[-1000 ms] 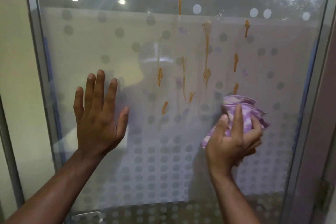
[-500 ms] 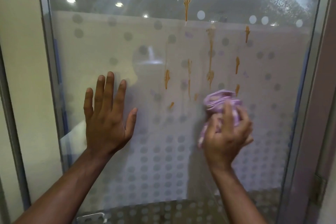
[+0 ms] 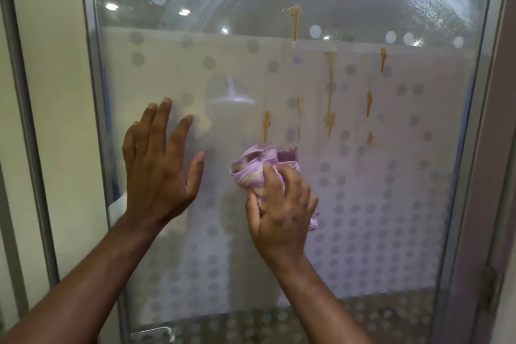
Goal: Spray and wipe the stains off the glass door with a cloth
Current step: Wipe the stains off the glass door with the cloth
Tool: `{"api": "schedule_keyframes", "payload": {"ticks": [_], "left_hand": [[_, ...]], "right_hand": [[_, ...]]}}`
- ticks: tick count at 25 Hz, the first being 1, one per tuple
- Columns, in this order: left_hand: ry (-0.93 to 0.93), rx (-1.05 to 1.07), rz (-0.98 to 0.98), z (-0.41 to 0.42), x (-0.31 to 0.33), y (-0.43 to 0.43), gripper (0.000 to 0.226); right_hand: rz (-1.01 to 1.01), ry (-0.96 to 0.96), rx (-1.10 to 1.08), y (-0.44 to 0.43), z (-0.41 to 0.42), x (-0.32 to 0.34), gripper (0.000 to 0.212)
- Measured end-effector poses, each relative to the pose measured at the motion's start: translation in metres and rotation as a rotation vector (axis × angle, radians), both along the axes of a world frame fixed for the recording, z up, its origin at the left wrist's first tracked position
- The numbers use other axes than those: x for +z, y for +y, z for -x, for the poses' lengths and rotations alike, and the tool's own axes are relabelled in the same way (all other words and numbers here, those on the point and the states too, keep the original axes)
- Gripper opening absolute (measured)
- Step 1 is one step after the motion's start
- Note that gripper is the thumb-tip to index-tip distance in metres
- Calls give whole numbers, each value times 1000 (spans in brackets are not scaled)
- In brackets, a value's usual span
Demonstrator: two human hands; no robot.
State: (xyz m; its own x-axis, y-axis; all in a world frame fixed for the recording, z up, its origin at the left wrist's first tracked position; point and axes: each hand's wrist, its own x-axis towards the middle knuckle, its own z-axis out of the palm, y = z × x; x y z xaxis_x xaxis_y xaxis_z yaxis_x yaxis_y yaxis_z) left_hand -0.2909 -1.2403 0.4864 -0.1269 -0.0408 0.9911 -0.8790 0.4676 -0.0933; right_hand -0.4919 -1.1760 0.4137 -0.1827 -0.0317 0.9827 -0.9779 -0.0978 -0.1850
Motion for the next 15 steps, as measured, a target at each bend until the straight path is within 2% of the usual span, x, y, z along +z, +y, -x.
{"api": "schedule_keyframes", "payload": {"ticks": [1,3,6,8,10,12,15], "left_hand": [[1,5,3,-3,2,-2,64],[-5,5,3,-6,3,-6,66],[-25,5,-3,-6,1,-11,69],[-29,3,2,-6,0,-12,69],[-30,5,16,-6,0,-13,69],[-30,2,25,-5,1,-14,69],[-27,-7,29,-5,-1,-14,68]], "right_hand": [[0,41,-9,2,5,1,54],[36,-32,-49,5,28,8,59],[146,-423,-121,11,81,22,61],[249,-701,-76,16,107,30,60],[289,-842,-18,14,108,34,57],[263,-783,-18,8,83,36,56],[136,-420,-50,-3,18,19,55]]}}
